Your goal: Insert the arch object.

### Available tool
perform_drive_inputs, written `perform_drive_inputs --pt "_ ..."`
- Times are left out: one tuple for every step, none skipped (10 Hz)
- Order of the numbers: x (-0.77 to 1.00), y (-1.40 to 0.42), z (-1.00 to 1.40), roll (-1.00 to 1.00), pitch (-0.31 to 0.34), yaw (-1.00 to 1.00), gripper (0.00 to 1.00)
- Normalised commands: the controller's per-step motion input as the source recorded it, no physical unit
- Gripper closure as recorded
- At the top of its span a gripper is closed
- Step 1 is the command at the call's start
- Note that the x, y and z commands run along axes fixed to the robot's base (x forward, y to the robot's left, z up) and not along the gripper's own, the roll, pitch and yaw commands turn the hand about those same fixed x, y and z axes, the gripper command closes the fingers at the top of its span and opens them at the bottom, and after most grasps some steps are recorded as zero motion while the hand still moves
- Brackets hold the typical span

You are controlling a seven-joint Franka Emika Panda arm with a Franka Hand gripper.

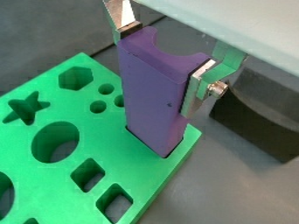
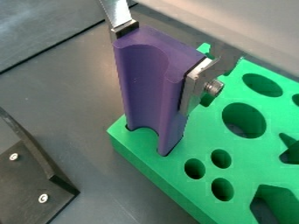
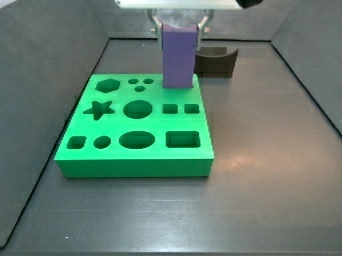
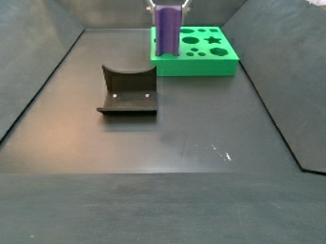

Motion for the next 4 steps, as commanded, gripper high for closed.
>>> perform_drive_inputs --pt "0.25 0.00 -0.24 -0.09 0.000 -0.22 1.00" --pt "0.09 0.00 -0.14 -0.08 -0.040 -0.13 1.00" --pt "0.09 0.04 -0.03 -0.08 0.000 -0.11 1.00" --pt "0.00 0.00 0.00 0.00 0.000 0.00 1.00"
